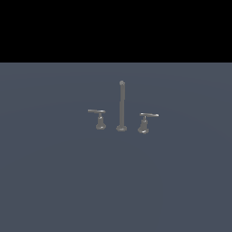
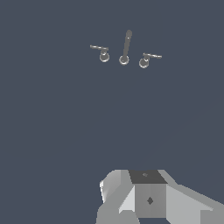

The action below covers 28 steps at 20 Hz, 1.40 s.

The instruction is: Turn on the faucet by rotating a designated handle.

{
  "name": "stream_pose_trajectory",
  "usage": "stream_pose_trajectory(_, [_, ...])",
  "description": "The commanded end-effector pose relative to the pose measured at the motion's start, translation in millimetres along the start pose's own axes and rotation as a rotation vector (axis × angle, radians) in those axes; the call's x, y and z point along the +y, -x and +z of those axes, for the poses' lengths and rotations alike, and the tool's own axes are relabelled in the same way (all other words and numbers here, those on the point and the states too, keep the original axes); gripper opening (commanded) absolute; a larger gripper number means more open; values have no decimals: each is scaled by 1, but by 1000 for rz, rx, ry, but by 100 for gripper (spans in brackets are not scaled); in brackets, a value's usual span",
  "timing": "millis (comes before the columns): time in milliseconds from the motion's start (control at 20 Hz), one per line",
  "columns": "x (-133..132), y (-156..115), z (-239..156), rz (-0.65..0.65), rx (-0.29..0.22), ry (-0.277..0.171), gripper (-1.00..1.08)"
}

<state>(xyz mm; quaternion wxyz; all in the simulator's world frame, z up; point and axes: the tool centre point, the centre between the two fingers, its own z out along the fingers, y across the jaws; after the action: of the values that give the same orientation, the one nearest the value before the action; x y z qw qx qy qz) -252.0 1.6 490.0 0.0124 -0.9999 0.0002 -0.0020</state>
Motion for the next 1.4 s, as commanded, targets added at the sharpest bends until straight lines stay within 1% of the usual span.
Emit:
stream_pose_trajectory(0, [0,0,0,0,0,0,-100])
stream_pose_trajectory(350, [-3,-7,8,32,0,0,-100])
stream_pose_trajectory(650, [-9,-24,26,110,1,1,-100])
stream_pose_trajectory(950, [-16,-52,57,237,2,1,-100])
stream_pose_trajectory(1350, [-19,-101,107,448,4,2,-100])
